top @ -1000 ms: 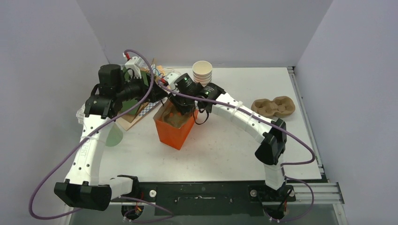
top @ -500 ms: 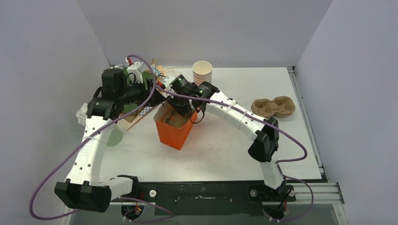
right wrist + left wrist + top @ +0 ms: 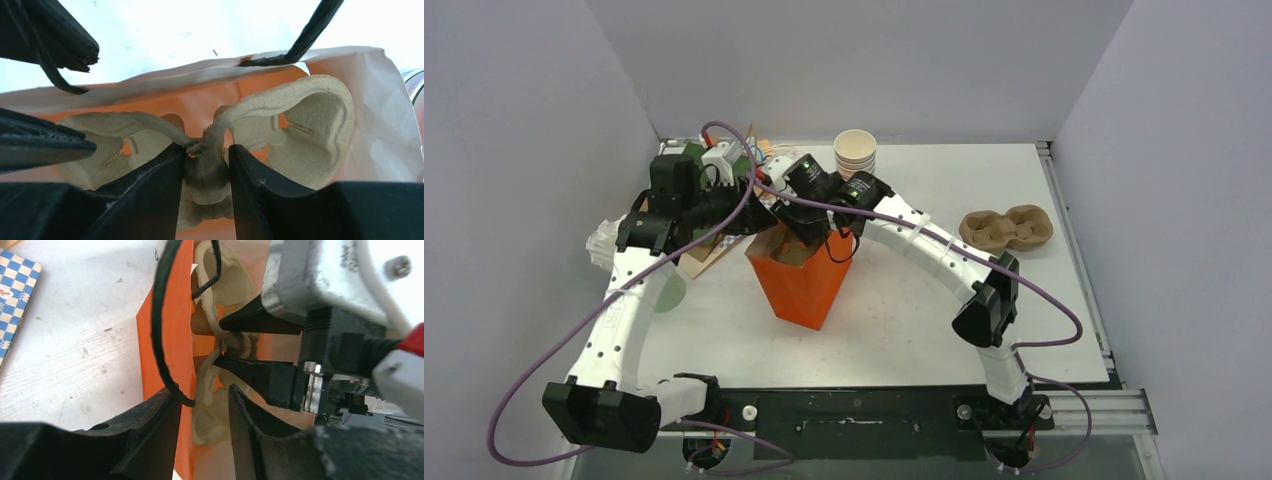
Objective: Pack the takeout coffee
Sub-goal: Place the cup tray in the takeout bag.
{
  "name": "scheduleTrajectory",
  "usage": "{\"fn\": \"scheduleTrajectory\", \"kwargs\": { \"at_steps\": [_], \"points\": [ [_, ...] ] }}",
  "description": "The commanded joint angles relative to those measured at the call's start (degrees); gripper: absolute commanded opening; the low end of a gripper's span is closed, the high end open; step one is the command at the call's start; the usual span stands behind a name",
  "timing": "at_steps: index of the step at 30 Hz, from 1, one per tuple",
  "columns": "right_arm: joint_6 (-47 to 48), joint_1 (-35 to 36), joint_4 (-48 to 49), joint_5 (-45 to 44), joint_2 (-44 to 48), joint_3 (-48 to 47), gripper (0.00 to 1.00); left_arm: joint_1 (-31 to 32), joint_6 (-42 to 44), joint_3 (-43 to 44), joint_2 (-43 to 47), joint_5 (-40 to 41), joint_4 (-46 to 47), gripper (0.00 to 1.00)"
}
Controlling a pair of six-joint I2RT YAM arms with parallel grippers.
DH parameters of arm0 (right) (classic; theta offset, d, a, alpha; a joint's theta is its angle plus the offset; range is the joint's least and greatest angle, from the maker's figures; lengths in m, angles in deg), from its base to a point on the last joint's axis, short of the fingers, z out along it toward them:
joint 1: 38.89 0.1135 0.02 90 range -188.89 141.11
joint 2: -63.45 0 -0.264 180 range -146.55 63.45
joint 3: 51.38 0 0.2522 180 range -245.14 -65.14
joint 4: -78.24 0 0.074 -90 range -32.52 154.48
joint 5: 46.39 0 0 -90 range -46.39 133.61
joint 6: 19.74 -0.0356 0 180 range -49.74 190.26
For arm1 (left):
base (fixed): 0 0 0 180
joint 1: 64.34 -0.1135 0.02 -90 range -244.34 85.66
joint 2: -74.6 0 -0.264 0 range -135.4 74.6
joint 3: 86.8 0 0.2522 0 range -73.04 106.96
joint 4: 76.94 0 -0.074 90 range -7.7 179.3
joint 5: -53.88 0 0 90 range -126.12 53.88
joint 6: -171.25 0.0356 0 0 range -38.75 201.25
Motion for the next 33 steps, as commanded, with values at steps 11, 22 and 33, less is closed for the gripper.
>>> {"fn": "scheduleTrajectory", "kwargs": {
  "at_steps": [11,22,33],
  "points": [
    [0.22,0.65,1.59,0.10,4.17,2.73,0.39,4.98,-4.40,-2.35,1.84,0.60,5.41,0.00],
    [0.69,1.09,3.89,-0.50,8.73,11.43,0.39,8.48,-5.65,-0.65,1.12,8.93,2.36,0.00],
    [1.12,0.41,4.61,-0.34,10.20,12.76,0.38,3.29,-4.26,0.65,-0.03,9.33,1.42,0.00]
  ]
}}
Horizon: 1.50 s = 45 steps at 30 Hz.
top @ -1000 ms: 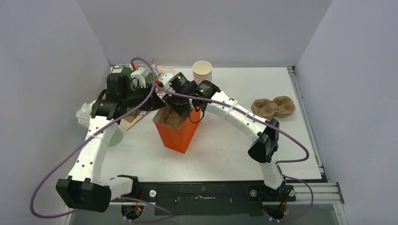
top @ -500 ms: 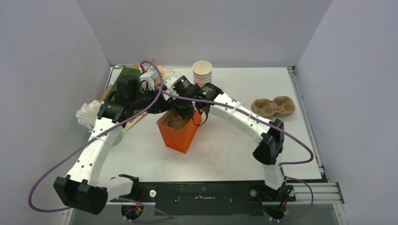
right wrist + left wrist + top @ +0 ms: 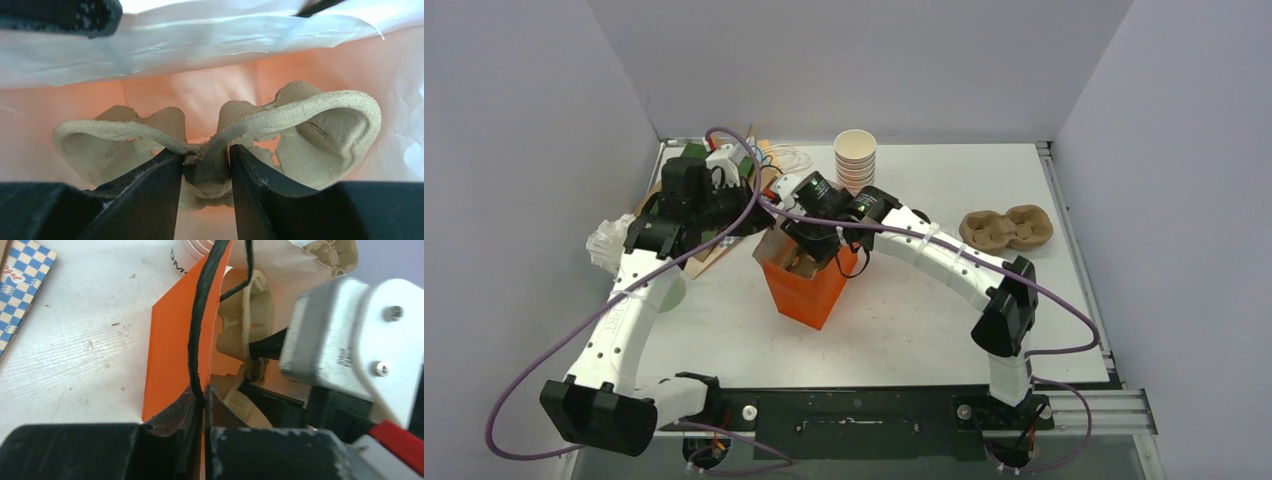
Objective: Pack the takeout coffee
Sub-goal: Place the cup tray in the takeout bag.
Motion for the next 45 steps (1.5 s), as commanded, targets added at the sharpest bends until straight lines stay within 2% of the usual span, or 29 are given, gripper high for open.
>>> {"fn": "scheduleTrajectory", "kwargs": {
  "at_steps": [1,12,32,43,45],
  "points": [
    [0.88,-0.20,0.53,-0.11,3.11,-1.04,0.38,-1.22,1.43,2.76,-0.60,1.31,-0.52,0.00],
    [0.45,-0.07,-2.73,1.06,0.70,-1.73,0.28,-1.00,1.64,2.00,0.55,-1.11,2.56,0.00],
    [-1.04,0.35,-5.29,1.44,-3.85,-5.37,0.29,1.05,1.28,0.42,1.13,0.14,4.92,0.00],
    [-2.71,0.37,-4.29,1.04,-2.37,-0.20,0.29,0.96,1.81,0.12,1.19,2.58,4.26,0.00],
    [-2.78,0.37,-4.04,1.35,-2.29,0.39,0.25,0.98,2.05,0.19,1.04,3.18,4.01,0.00]
  ]
}}
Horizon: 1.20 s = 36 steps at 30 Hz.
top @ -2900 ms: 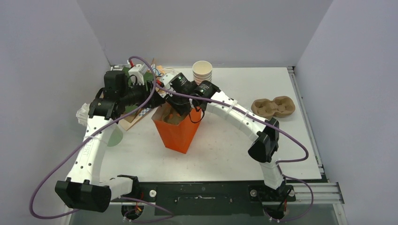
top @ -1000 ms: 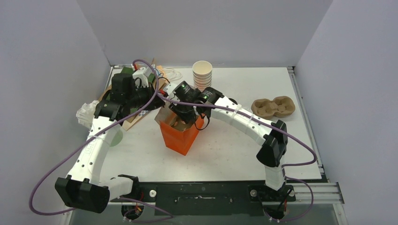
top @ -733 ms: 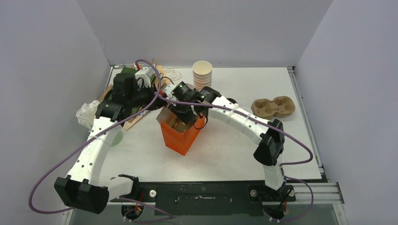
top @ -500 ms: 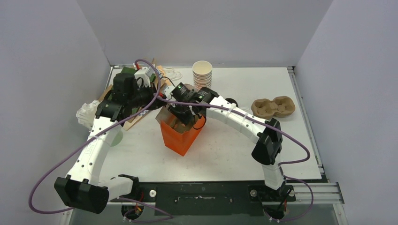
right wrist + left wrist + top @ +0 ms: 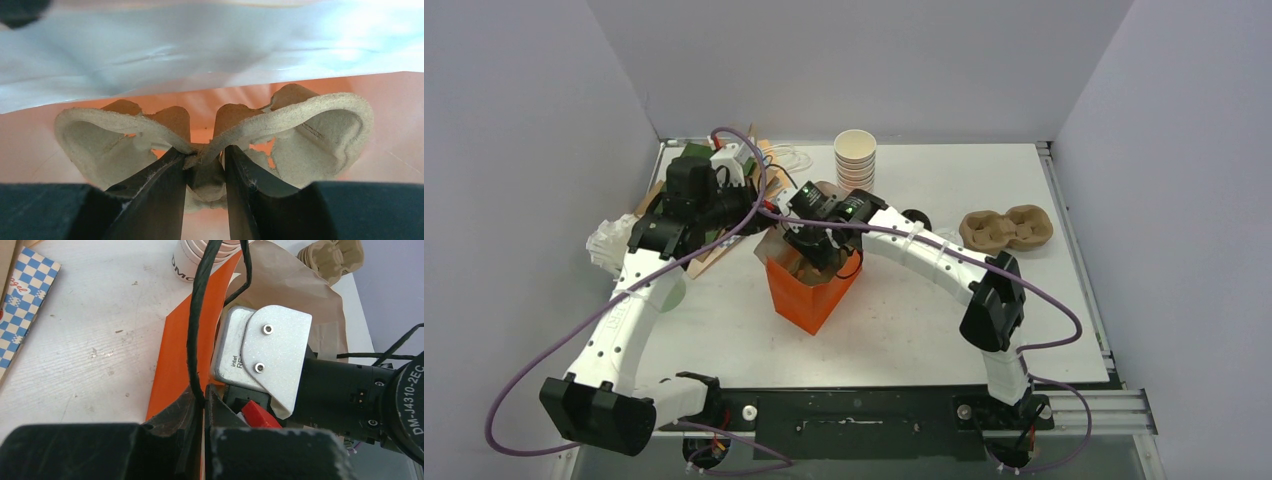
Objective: Pack the takeout coffee
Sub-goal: Place the cup tray in the takeout bag.
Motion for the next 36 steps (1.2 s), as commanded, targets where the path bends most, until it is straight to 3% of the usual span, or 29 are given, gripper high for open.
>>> {"fn": "scheduleTrajectory", "kwargs": {
  "at_steps": [1,36],
  "points": [
    [-1.05,0.32,0.43,-0.35,1.43,1.58,0.25,-0.02,1.04,0.15,1.33,1.89,2.47,0.00],
    [-0.96,-1.70,5.22,2.95,0.75,7.99,0.16,3.71,8.08,0.07,4.93,7.04,5.09,0.00]
  ]
}}
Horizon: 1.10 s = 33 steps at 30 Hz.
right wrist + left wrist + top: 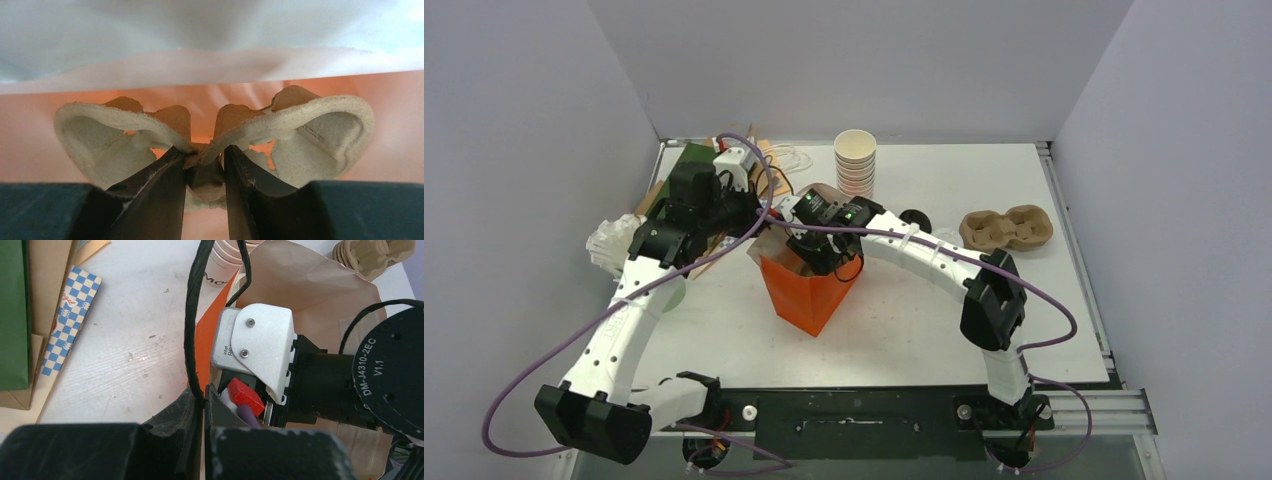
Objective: Pack the takeout coffee
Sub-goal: Place the cup tray in the takeout bag.
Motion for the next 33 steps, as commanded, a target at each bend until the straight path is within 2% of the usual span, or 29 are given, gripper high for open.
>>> {"fn": "scheduleTrajectory", "kwargs": {
  "at_steps": [1,17,22,29,33],
  "points": [
    [-0.33,-0.59,0.93,0.75,0.71,1.85,0.15,1.18,2.12,1.43,3.35,-0.33,5.17,0.00],
    [-0.04,-0.43,1.18,0.56,0.90,4.55,0.16,2.93,3.43,-1.56,4.10,-1.32,8.68,0.00],
    [-0.06,-0.35,2.87,0.88,1.82,5.91,0.22,3.22,3.38,-2.44,4.54,-1.29,9.25,0.00],
    [0.20,-0.40,2.67,0.55,0.10,6.18,0.22,3.39,2.84,-4.18,5.59,-2.86,11.13,0.00],
    [0.03,-0.40,3.78,0.22,1.56,6.46,0.24,3.42,2.46,-4.53,5.51,-0.67,10.85,0.00]
  ]
}}
